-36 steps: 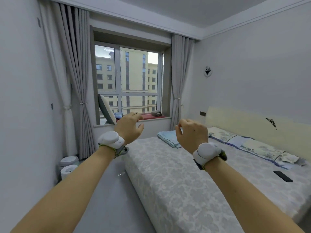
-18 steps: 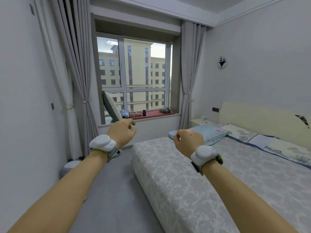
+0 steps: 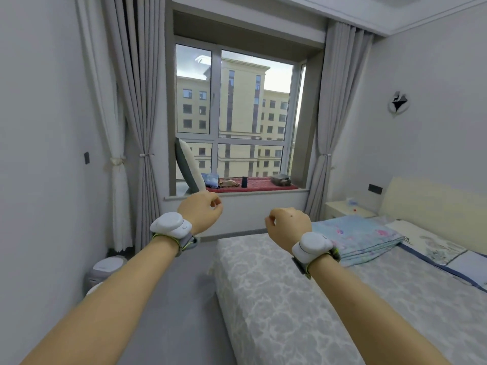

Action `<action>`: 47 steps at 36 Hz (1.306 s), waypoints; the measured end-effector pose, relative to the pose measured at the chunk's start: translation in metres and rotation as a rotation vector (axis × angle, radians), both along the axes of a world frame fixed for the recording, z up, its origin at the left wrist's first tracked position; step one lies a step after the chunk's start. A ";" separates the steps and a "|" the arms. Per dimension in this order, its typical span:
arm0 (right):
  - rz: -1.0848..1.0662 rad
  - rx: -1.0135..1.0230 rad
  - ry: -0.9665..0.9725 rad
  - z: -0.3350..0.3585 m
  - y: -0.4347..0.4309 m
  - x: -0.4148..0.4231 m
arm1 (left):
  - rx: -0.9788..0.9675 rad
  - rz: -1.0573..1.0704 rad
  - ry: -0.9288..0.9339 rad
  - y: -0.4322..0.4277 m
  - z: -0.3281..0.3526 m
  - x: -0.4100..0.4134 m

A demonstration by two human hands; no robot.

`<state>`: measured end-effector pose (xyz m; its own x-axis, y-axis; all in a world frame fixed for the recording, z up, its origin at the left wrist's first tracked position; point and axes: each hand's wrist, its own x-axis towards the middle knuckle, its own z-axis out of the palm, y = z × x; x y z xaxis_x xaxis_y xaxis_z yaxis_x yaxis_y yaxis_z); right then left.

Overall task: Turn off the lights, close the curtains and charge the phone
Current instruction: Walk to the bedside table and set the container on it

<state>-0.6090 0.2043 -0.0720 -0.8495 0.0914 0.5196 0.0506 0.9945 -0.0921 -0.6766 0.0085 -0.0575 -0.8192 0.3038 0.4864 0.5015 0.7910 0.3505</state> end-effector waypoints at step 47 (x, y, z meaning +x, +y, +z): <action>-0.092 -0.486 -0.358 -0.127 0.030 -0.933 | -0.117 -0.085 -0.305 0.020 -0.087 -0.920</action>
<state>-1.5418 0.2344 -0.1988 -0.9412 0.3275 0.0833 0.2459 0.8329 -0.4957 -1.5965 0.0286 -0.1444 -0.8911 0.4164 0.1806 0.4532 0.7949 0.4034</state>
